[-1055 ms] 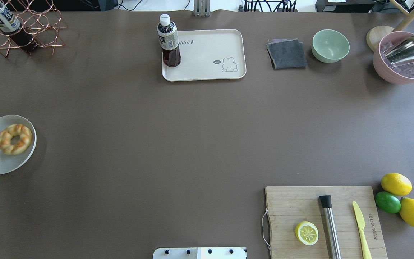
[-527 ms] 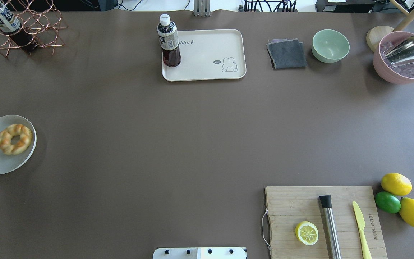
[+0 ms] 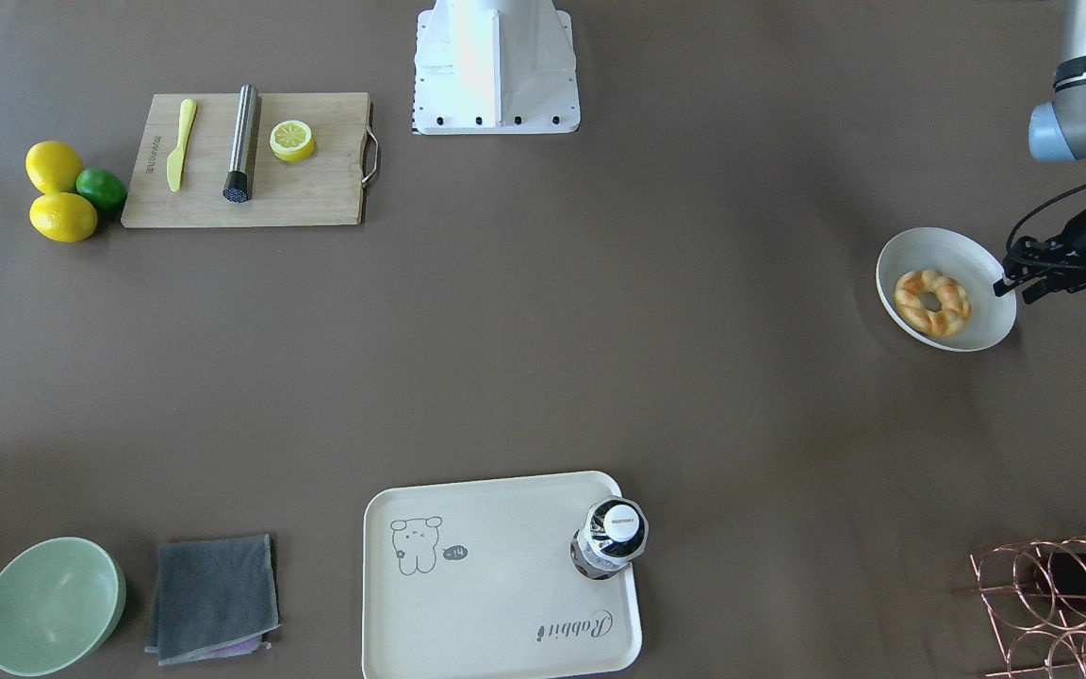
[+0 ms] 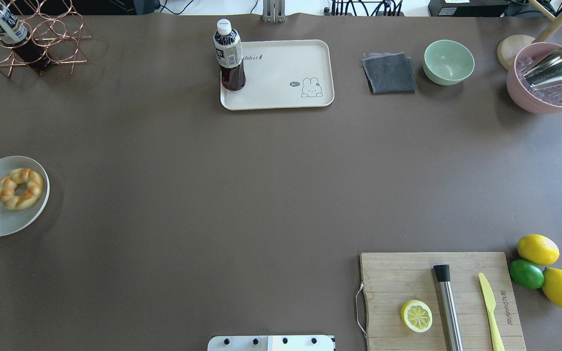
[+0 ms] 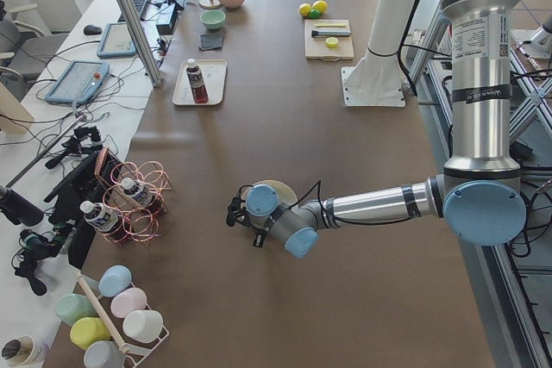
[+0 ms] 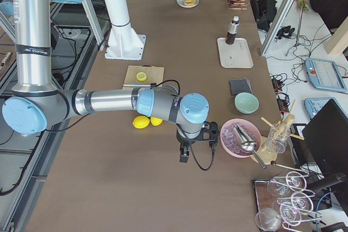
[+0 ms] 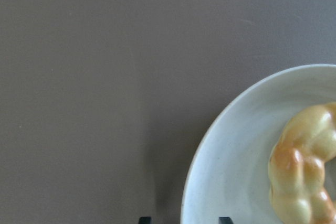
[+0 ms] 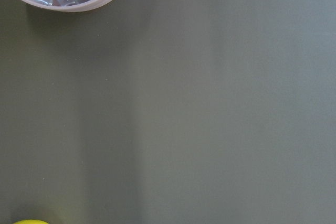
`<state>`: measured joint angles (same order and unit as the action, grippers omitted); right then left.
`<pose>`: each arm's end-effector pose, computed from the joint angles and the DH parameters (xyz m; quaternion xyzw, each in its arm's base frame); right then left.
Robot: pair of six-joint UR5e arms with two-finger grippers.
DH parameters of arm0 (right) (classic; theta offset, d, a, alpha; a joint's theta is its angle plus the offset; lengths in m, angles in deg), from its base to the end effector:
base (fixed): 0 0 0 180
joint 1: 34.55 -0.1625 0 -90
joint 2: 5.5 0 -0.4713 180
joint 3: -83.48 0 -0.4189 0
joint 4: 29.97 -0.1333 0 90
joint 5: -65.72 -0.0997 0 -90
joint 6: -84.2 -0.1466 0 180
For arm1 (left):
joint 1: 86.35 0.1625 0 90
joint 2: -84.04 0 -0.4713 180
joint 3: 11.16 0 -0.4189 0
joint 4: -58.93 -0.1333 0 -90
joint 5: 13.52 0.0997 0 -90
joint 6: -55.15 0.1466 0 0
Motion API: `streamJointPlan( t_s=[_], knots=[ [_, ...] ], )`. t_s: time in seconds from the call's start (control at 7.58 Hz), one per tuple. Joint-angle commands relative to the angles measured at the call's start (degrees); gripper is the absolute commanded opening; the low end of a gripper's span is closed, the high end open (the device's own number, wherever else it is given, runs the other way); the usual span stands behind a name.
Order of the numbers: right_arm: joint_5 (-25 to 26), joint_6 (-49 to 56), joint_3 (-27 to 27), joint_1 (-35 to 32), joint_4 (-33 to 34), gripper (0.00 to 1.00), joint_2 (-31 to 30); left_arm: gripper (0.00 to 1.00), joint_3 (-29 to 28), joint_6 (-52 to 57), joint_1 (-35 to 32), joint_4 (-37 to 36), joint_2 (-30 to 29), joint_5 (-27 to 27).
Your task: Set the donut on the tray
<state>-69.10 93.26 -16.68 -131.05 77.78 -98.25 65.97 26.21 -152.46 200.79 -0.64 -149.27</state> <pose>0.0832 -0.4658 0.6994 -0.0311 -0.3875 0.0138 0.9213 0.1742 -0.4631 0.7924 0.0735 0.4519 0.0736 0.8860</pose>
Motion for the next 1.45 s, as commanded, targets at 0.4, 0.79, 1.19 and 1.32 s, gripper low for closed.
streamJointPlan(
  t_s=[0.4, 0.79, 1.19, 1.32],
  knots=[
    [0.26, 0.43, 0.14, 0.0, 0.0, 1.0, 0.47, 0.0, -0.92, 0.56, 0.01, 0.0, -0.84, -0.03],
    [0.26, 0.43, -0.13, 0.0, 0.0, 1.0, 0.38, 0.0, -0.05, -0.05, -0.07, -0.08, -1.01, -3.52],
    [0.17, 0.26, 0.05, 0.0, 0.0, 1.0, 0.29, 0.0, 1.7, -6.68, -3.75, -1.05, -3.82, -16.08],
    [0.08, 0.26, -0.12, 0.0, 0.0, 1.0, 0.29, 0.0, 6.5, -11.69, -3.59, -1.05, -3.74, -15.07]
  ],
)
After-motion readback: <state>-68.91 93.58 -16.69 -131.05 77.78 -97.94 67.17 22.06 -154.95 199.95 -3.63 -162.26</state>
